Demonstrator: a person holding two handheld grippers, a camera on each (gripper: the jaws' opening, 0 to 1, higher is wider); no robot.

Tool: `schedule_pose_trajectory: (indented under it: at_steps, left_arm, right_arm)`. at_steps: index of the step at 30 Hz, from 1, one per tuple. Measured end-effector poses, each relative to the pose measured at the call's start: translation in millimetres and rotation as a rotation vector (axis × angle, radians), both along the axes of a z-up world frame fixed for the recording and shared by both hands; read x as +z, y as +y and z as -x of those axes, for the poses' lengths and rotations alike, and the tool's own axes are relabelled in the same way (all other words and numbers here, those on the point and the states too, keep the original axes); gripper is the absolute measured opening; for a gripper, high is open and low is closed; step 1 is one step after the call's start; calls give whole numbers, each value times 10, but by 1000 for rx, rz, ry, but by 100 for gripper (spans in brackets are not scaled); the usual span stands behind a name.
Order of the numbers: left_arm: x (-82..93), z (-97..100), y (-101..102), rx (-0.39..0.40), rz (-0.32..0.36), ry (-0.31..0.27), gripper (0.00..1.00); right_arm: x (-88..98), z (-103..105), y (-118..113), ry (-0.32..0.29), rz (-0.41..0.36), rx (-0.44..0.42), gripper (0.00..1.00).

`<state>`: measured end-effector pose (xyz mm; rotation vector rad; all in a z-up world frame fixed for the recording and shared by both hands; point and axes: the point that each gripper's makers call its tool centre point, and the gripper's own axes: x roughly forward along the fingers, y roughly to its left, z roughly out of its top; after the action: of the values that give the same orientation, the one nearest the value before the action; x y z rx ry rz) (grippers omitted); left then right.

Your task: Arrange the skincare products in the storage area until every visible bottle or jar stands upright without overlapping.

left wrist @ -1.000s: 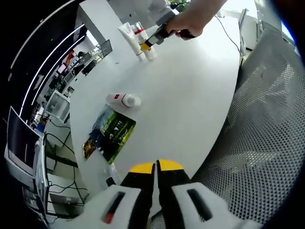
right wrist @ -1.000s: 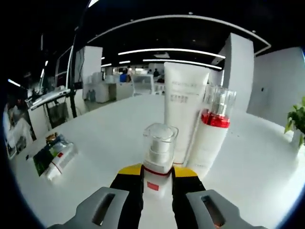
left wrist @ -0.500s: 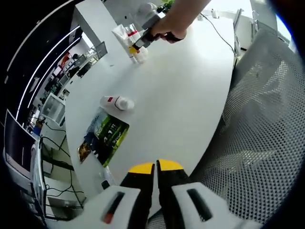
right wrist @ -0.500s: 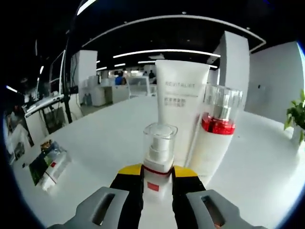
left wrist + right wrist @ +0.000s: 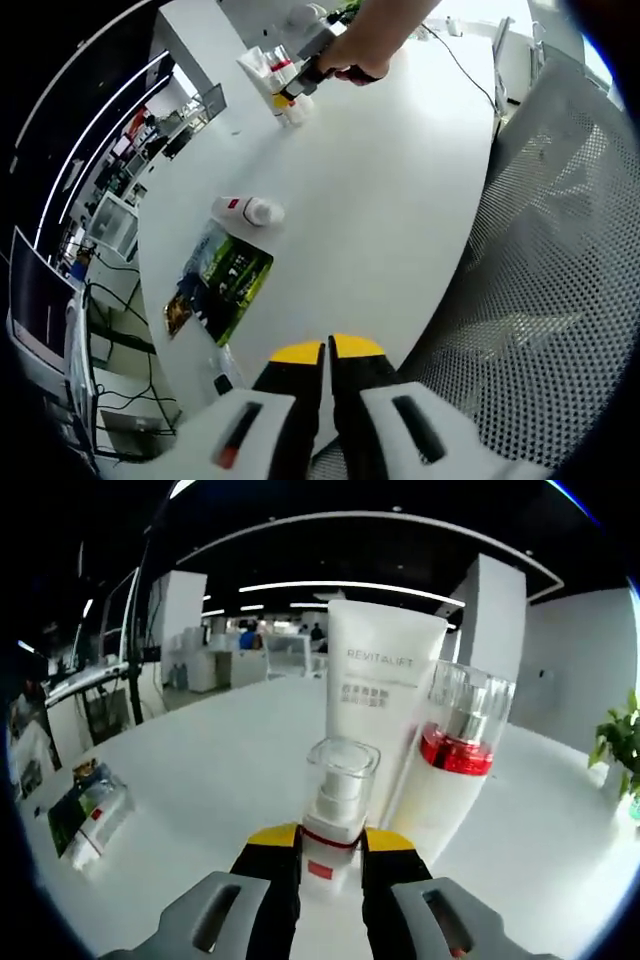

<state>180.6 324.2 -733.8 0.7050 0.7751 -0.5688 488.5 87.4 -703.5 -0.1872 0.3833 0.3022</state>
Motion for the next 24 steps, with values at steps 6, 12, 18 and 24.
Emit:
schedule_pose_trajectory:
  at_steps: [6,12,18,24]
  left_arm:
    - [15,-8,7,4,3,-7,0]
    - [22,-15,7,4,3,-12,0]
    - [30,-27,12,8,3,-17,0]
    - [70,-46,19,14,7,-37,0]
  right_arm:
    - [-6,-16,-7,8,2,8,18]
    - [-18,-11,-53,36,-15,-5,18]
    - [-101,124,-110,82,-38,-21,28]
    - [-202,475,-26,152,-46,6,34]
